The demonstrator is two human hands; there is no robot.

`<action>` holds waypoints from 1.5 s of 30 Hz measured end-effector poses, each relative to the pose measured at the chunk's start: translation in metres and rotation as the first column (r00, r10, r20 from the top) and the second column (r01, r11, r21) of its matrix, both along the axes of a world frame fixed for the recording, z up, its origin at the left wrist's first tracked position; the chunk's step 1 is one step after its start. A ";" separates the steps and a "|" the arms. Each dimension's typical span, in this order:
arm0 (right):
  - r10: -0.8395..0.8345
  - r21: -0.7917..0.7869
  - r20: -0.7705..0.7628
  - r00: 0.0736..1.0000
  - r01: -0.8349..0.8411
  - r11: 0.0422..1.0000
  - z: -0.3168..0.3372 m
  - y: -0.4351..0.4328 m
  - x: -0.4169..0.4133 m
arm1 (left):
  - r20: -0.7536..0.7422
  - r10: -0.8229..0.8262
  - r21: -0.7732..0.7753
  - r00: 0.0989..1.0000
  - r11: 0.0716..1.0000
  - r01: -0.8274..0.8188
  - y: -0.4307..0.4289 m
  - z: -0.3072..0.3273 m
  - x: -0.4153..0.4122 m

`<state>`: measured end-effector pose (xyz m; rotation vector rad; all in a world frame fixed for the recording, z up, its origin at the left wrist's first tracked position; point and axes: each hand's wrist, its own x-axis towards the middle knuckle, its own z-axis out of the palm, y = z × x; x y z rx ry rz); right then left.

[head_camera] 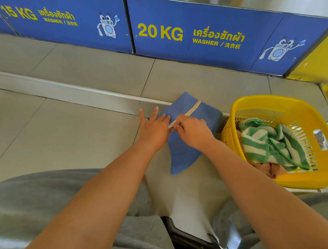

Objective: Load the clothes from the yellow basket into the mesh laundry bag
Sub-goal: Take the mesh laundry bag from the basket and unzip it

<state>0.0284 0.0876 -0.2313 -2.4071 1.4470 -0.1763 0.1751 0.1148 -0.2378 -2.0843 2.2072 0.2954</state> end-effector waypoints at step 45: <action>-0.550 -0.031 0.068 0.833 0.552 0.833 0.034 -0.014 -0.017 | -0.268 0.115 -0.186 0.956 0.968 -0.169 0.003 0.029 0.019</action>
